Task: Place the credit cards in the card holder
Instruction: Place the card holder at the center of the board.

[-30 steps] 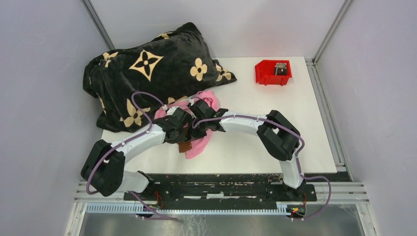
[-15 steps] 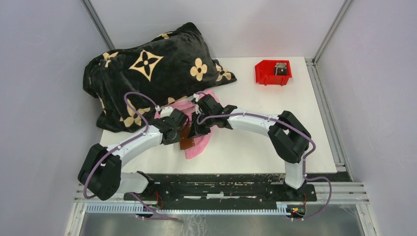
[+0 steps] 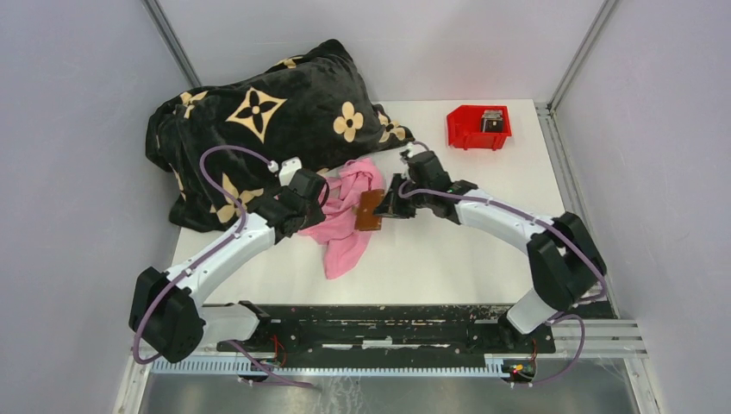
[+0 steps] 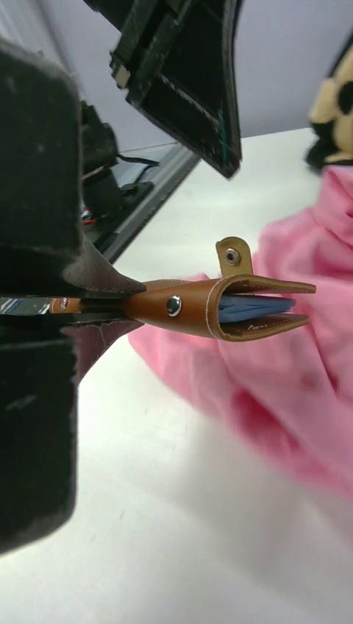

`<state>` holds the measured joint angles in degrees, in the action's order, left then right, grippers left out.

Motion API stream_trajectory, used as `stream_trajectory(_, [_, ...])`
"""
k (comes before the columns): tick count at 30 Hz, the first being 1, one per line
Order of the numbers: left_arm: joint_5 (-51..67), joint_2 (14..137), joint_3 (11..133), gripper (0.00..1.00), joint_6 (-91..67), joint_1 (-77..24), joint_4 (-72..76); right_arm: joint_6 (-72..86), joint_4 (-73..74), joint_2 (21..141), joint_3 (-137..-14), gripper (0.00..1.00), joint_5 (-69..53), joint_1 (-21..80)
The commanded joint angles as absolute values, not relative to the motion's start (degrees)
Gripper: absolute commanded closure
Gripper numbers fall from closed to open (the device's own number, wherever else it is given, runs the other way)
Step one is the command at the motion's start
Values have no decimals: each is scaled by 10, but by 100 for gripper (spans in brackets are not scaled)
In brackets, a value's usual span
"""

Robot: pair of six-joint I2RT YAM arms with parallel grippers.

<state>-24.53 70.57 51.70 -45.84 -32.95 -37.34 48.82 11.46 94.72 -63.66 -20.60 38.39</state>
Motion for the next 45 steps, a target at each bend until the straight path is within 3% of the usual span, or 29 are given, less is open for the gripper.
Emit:
stream_trajectory(1, [-216, 729, 564, 60, -464, -342, -310, 555, 29, 864, -559, 99, -147, 343])
stream_trajectory(8, [-157, 796, 598, 60, -423, -377, -216, 670, -38, 762, -410, 99, -17, 284])
stream_trajectory(17, [-114, 874, 619, 60, -397, -408, -137, 835, -101, 753, -263, 96, 161, 266])
stream_trajectory(18, [-111, 881, 619, 60, -396, -412, -128, 848, -99, 758, -257, 92, 174, 266])
stream_trajectory(21, [-103, 903, 625, 60, -395, -420, -110, 864, -102, 778, -243, 66, 186, 266])
stream_trajectory(25, [-99, 924, 641, 59, -395, -427, -107, 831, -78, 745, -234, 40, 187, 266])
stream_trajectory(29, [-99, 937, 662, 57, -397, -427, -106, 756, 34, 656, -268, 25, 211, 267])
stream_trajectory(35, [-103, 979, 738, 57, -407, -427, -120, 671, 195, 588, -387, 27, 283, 266])
stream_trajectory(45, [-111, 1122, 1001, 52, -363, -420, -207, 614, 387, 794, -744, 36, 384, 227])
